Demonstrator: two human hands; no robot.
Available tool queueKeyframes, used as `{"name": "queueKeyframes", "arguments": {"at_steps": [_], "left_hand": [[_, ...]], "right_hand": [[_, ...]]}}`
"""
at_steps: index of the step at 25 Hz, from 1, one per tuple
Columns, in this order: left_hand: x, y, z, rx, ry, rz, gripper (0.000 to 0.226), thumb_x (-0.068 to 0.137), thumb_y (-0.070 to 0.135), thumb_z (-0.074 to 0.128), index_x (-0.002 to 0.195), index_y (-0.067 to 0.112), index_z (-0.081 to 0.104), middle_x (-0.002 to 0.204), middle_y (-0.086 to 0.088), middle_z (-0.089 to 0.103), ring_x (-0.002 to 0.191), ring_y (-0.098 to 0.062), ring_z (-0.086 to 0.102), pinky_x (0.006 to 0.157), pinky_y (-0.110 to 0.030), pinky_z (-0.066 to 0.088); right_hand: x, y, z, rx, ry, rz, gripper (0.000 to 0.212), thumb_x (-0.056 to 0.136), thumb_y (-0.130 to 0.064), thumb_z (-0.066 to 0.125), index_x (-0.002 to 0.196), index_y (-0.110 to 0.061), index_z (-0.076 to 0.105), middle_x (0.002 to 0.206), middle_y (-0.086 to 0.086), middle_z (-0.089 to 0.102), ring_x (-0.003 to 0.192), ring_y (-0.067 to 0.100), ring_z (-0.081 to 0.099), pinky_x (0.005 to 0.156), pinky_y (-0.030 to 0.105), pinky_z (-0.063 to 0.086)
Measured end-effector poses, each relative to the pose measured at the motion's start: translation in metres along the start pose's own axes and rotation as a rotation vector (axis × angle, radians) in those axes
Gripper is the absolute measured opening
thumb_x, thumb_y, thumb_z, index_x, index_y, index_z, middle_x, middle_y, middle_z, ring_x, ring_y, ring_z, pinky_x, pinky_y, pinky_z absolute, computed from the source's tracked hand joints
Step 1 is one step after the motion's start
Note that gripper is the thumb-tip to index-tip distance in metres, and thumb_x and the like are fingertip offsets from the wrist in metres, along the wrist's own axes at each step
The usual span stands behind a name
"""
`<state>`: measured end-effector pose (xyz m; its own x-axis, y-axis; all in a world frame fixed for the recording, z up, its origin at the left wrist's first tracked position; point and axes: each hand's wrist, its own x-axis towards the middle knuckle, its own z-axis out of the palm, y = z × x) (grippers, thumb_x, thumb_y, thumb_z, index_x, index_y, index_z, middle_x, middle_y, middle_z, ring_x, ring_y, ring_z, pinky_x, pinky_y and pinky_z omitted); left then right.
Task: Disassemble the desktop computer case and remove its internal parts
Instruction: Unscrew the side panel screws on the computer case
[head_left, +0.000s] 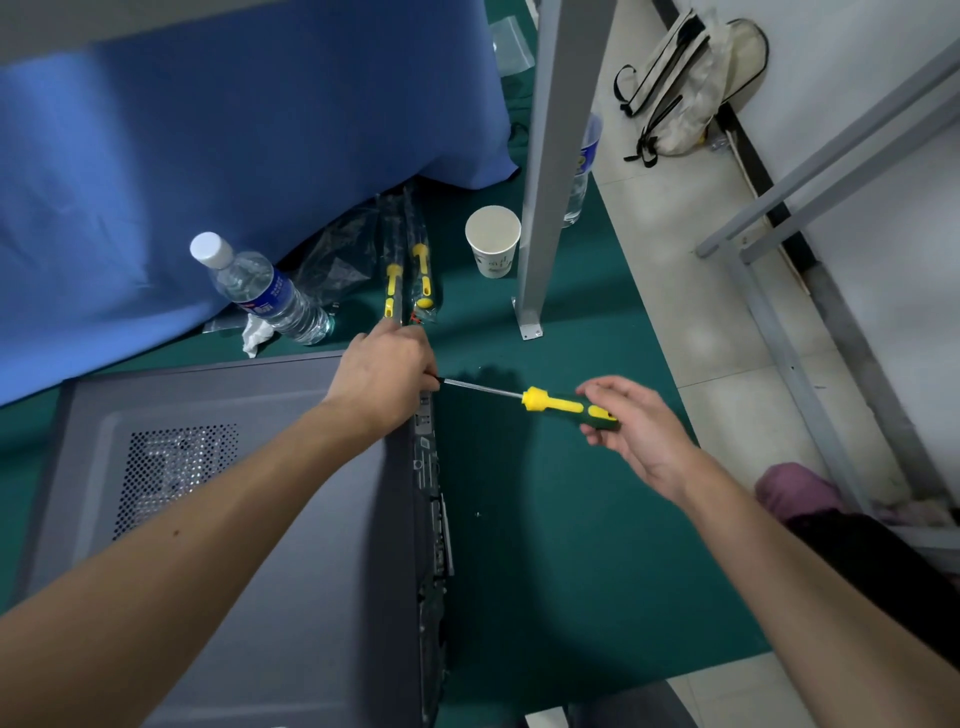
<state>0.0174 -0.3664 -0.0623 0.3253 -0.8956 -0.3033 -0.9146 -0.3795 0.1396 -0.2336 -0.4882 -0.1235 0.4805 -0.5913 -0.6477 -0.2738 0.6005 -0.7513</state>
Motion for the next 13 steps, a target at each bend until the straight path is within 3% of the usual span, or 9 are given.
{"name": "queueKeyframes", "arguments": {"at_steps": [4,7,9,13], "left_hand": [[0.001,-0.012,-0.008,0.058,0.012,0.060,0.017,0.096,0.015,0.058,0.100,0.022,0.073,0.111,0.005,0.062,0.105,-0.020,0.049,0.081,-0.032,0.042],[-0.010,-0.016,-0.009,-0.111,0.099,0.082,0.019,0.098,0.018,0.057,0.105,0.017,0.075,0.112,-0.001,0.060,0.103,-0.023,0.050,0.087,-0.038,0.044],[-0.025,-0.005,-0.004,-0.329,0.128,0.056,0.019,0.096,0.017,0.061,0.107,0.014,0.075,0.107,-0.006,0.061,0.100,-0.024,0.054,0.089,-0.035,0.044],[-0.055,0.023,0.012,-0.667,0.134,-0.019,0.020,0.092,0.010,0.065,0.108,0.016,0.074,0.097,0.001,0.066,0.082,-0.013,0.060,0.077,-0.010,0.042]], "right_hand": [[-0.012,0.020,-0.010,0.138,0.079,-0.035,0.011,0.093,-0.007,0.061,0.092,-0.010,0.072,0.098,0.008,0.063,0.083,0.020,0.061,0.073,0.030,0.055],[-0.026,0.029,-0.022,0.190,0.079,0.088,0.017,0.093,-0.010,0.061,0.106,-0.005,0.070,0.102,0.013,0.061,0.079,0.024,0.062,0.070,0.032,0.057],[-0.037,0.033,-0.018,0.281,-0.072,0.230,0.030,0.087,-0.011,0.066,0.116,-0.001,0.067,0.096,0.015,0.063,0.080,0.031,0.066,0.072,0.037,0.058],[-0.055,0.027,0.019,0.219,-0.406,0.325,0.038,0.077,-0.001,0.068,0.115,-0.004,0.066,0.084,0.011,0.062,0.087,0.034,0.065,0.083,0.043,0.056]]}}
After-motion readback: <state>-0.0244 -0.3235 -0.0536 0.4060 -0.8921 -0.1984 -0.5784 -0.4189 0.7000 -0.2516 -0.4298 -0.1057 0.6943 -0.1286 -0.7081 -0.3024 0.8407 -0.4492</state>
